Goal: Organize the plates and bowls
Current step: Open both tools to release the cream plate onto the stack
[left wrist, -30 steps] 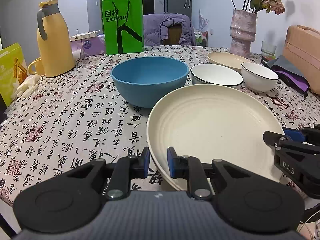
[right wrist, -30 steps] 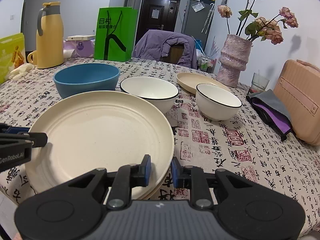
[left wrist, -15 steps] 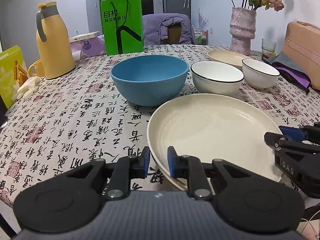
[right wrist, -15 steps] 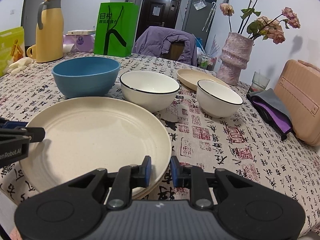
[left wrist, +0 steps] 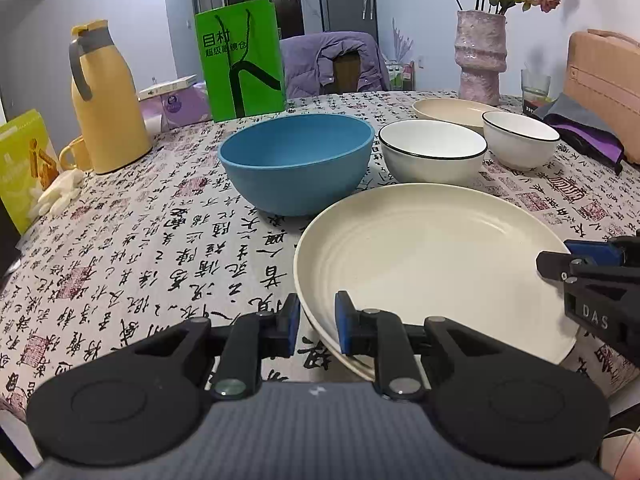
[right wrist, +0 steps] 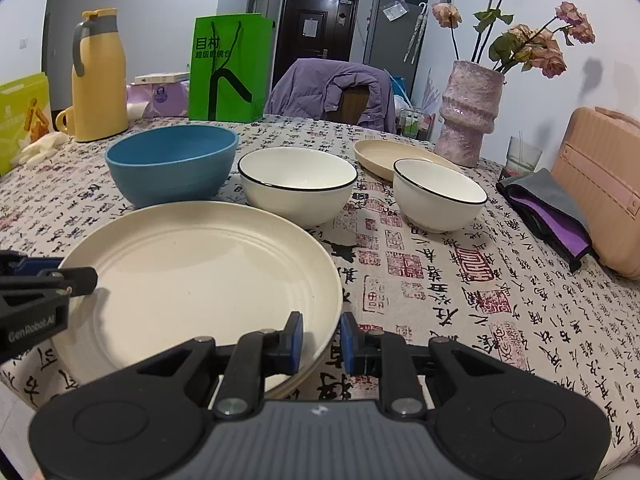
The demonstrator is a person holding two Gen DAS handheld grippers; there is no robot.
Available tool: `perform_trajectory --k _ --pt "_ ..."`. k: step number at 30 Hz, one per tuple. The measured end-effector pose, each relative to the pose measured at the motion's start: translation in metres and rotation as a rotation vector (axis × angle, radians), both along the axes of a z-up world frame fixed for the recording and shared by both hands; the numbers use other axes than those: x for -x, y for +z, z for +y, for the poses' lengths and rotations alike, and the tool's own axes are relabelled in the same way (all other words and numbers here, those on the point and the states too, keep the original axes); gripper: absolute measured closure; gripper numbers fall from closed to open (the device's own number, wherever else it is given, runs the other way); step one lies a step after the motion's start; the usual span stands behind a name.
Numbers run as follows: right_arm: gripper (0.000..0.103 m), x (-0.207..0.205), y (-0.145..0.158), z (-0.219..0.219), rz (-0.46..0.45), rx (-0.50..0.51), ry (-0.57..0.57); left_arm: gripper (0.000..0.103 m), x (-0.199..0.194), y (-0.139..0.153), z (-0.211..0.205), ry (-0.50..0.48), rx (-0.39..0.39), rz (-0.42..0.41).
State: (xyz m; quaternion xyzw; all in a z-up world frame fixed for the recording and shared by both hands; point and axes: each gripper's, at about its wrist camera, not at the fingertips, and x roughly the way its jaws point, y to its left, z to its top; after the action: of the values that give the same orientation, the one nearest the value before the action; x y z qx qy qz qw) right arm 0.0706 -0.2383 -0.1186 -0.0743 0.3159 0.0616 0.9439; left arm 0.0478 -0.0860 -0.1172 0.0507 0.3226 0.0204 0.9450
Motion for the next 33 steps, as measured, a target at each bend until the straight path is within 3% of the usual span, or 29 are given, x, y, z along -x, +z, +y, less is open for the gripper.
perform_trajectory --k 15,24,27,29,33 --pt "0.084 0.004 -0.002 -0.002 -0.019 -0.014 0.002 0.084 0.0 -0.004 -0.005 -0.013 -0.042 -0.024" --pt "0.083 0.003 0.004 -0.015 -0.012 -0.112 0.005 0.083 0.0 0.0 0.005 -0.015 0.027 -0.026" --pt "0.077 0.003 0.005 -0.02 -0.011 -0.155 0.014 0.078 0.003 0.004 0.009 -0.017 0.051 -0.051" --pt "0.07 0.004 0.007 -0.023 -0.014 -0.177 0.016 0.069 0.005 0.009 0.011 -0.013 0.06 -0.072" --pt "0.048 0.007 0.011 -0.028 -0.028 -0.22 0.029 0.05 0.008 0.015 0.016 -0.001 0.08 -0.1"
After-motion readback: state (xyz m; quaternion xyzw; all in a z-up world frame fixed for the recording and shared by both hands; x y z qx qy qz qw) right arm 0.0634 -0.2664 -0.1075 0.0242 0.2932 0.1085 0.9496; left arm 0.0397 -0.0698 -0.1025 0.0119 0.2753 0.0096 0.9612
